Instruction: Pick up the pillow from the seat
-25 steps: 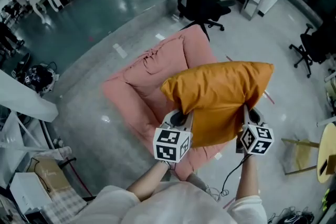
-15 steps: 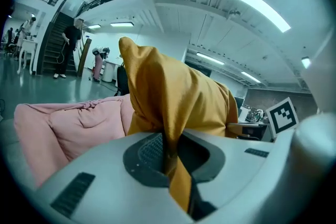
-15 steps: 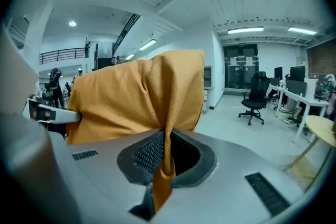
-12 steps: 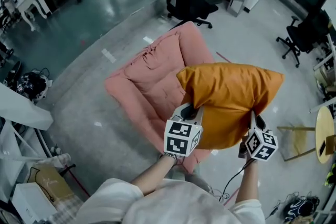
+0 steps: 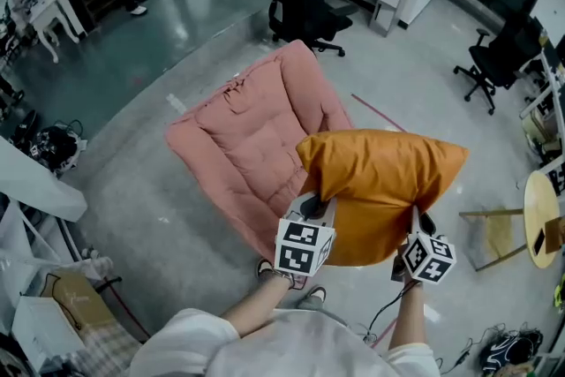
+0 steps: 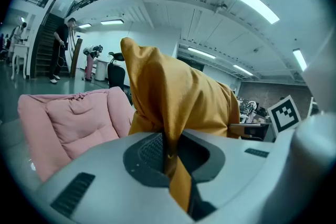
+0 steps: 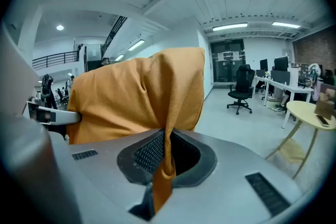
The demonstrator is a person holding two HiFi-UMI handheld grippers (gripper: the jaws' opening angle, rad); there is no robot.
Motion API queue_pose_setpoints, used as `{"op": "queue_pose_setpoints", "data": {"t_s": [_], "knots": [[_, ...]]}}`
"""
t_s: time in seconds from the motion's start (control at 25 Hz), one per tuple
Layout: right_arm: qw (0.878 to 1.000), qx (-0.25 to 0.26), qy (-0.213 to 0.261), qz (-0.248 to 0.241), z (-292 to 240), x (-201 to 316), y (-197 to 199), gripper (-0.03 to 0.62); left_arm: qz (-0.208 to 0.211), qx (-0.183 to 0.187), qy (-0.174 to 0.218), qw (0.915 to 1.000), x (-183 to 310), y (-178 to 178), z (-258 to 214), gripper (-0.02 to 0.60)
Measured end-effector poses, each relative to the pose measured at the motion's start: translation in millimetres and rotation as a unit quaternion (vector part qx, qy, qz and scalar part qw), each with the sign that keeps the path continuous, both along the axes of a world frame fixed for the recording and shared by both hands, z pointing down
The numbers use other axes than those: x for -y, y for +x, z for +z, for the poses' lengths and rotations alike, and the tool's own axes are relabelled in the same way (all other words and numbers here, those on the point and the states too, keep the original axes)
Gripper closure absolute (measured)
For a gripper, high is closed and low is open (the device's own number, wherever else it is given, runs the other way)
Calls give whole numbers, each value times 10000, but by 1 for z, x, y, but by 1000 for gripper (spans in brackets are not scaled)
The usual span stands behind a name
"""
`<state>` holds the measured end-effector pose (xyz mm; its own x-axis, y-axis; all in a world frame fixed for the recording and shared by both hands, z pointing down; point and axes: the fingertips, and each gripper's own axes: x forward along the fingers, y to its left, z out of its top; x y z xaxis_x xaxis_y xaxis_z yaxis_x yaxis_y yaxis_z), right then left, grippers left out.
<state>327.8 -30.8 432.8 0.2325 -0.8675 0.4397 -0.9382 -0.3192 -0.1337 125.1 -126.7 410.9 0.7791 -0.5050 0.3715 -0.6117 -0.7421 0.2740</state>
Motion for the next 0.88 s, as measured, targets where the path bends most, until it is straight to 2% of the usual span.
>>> {"op": "queue_pose_setpoints", "data": {"t_s": [0.32,0.52,0.88], "knots": [[9994,261,-106,-197,29,-55,26,557,-241,110,172,9995,-54,30,8,548],[9993,260,142,-244,13,-62,35,557,-382,83,305,9988,-61,36,-2,549],[9993,112,318,-186,-5,-61,49,557,-339,-20,269,9991,-66,44,-5,549]]}}
